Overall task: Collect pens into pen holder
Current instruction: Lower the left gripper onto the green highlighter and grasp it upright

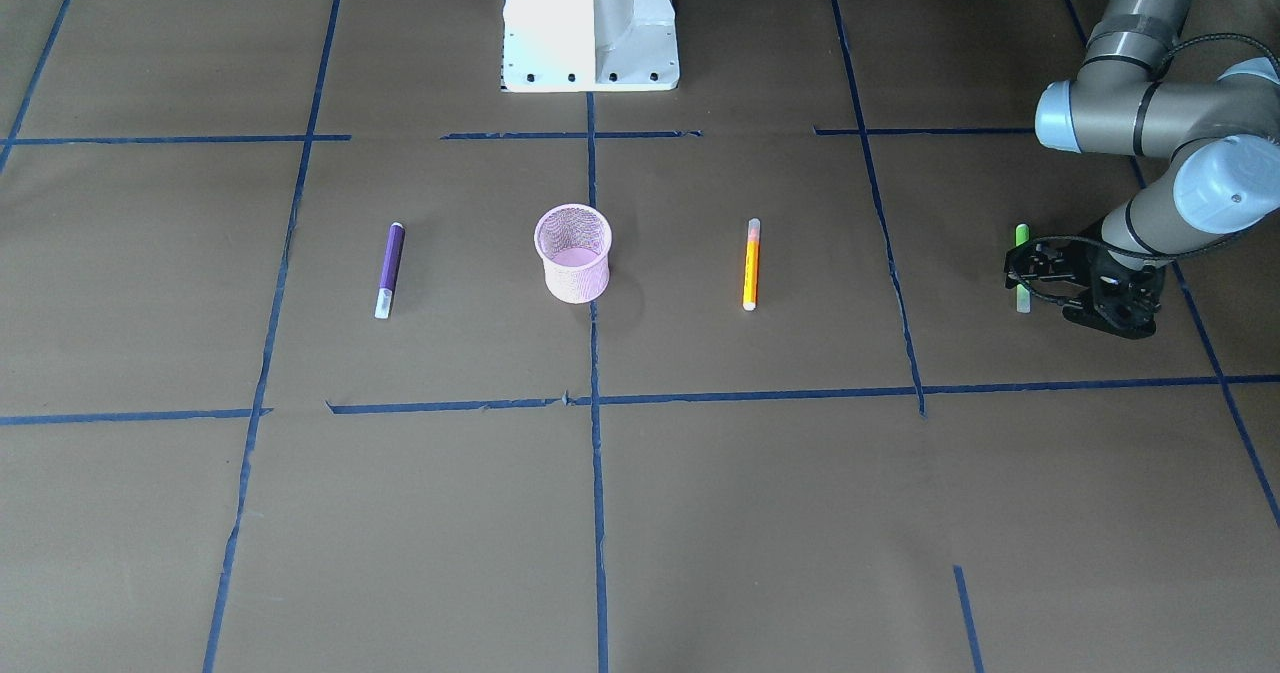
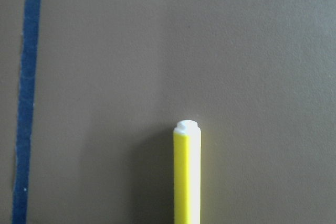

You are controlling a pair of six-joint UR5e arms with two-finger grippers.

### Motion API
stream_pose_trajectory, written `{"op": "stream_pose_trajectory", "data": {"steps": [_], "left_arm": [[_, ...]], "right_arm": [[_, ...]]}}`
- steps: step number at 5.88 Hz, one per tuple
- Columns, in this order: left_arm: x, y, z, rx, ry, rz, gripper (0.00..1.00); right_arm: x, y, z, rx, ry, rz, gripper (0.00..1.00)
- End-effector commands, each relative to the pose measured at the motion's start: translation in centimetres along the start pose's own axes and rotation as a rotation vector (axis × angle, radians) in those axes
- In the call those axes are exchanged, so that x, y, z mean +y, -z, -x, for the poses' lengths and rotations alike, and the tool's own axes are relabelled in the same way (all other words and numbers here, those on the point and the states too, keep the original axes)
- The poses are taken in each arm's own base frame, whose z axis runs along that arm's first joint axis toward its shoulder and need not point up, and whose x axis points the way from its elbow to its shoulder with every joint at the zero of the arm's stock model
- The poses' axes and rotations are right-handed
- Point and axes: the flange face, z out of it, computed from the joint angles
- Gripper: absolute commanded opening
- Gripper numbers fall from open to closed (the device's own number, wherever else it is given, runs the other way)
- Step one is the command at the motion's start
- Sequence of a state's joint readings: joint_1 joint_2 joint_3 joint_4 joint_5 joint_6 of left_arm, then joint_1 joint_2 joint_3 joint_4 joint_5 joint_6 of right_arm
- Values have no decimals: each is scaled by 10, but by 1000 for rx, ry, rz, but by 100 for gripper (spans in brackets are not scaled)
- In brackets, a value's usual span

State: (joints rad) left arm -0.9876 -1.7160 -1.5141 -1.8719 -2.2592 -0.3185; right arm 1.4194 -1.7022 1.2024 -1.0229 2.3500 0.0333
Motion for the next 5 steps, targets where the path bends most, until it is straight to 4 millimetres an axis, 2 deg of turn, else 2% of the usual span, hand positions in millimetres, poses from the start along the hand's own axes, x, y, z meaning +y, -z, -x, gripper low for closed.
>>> {"op": "stream_pose_trajectory", "data": {"steps": [1, 5], "left_arm": [[-3, 1, -5, 0, -21, -7, 100], [4, -9, -11, 0, -35, 12, 100]], "right_arm": [[-3, 1, 1, 0, 3, -2, 100], [-3, 1, 1, 0, 3, -2, 100]]}}
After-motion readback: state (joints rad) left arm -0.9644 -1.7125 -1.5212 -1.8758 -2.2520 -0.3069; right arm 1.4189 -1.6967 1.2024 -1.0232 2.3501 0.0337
